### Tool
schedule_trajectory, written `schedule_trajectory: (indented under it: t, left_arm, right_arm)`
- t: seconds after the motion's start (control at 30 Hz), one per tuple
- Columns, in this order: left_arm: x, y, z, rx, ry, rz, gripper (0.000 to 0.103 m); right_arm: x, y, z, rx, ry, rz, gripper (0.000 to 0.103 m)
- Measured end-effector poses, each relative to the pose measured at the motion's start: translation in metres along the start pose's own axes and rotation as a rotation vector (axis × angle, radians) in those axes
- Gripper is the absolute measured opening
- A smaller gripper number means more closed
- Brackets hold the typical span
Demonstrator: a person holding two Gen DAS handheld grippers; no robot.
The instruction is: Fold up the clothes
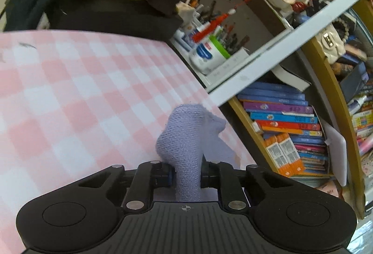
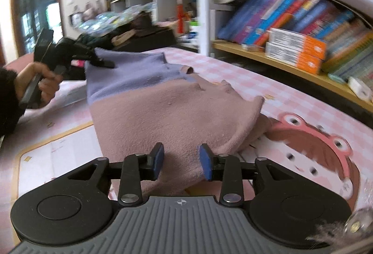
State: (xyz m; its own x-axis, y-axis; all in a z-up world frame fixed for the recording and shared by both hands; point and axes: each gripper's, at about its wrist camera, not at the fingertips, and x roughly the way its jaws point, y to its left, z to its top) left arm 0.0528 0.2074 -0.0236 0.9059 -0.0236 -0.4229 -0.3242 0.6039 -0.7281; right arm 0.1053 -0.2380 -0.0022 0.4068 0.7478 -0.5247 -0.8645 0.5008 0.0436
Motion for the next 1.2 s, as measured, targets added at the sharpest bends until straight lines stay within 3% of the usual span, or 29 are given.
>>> schedule_trajectory:
  t: [0.2,0.33,0.43,0.73,0.93,1.03,1.1,1.2]
  left_arm:
    - [-0.023,0.016,0.009,0.001,-0.045,0.039,0.016]
    - [-0.032,0.007,0.007,0.05,-0.055,0.033,0.016]
    - [-0.04,-0.01,0.006,0.1,-0.074,-0.017,0.016]
    - [-0.058,-0.122,-0.022,0.429,-0.08,-0.219,0.016]
    - [-0.036,-0.186,-0.104,0.726,0.115,-0.349,0.022]
    - [-0.012,-0.199,-0.165,0.948,0.292,-0.29,0.025]
    - [-0.006,-0.198,-0.19,1.056,0.305,-0.237,0.031]
    - [-0.009,-0.195,-0.192,1.057,0.304,-0.264,0.045]
  right_arm:
    - [0.013,0.018,0.006,-0.054,0.012,0.115,0.048]
    - [0.016,0.023,0.003,-0.063,0.007,0.108,0.051]
    - [0.017,0.025,0.003,-0.074,0.011,0.098,0.051]
    - [0.015,0.022,0.002,-0.069,0.011,0.099,0.051]
    - [0.013,0.018,0.002,-0.049,0.011,0.111,0.051]
    - [0.012,0.014,0.002,-0.03,0.013,0.123,0.053]
    - [0.012,0.011,0.001,-0.015,0.017,0.133,0.053]
    - [0.011,0.009,0.001,-0.007,0.02,0.149,0.056]
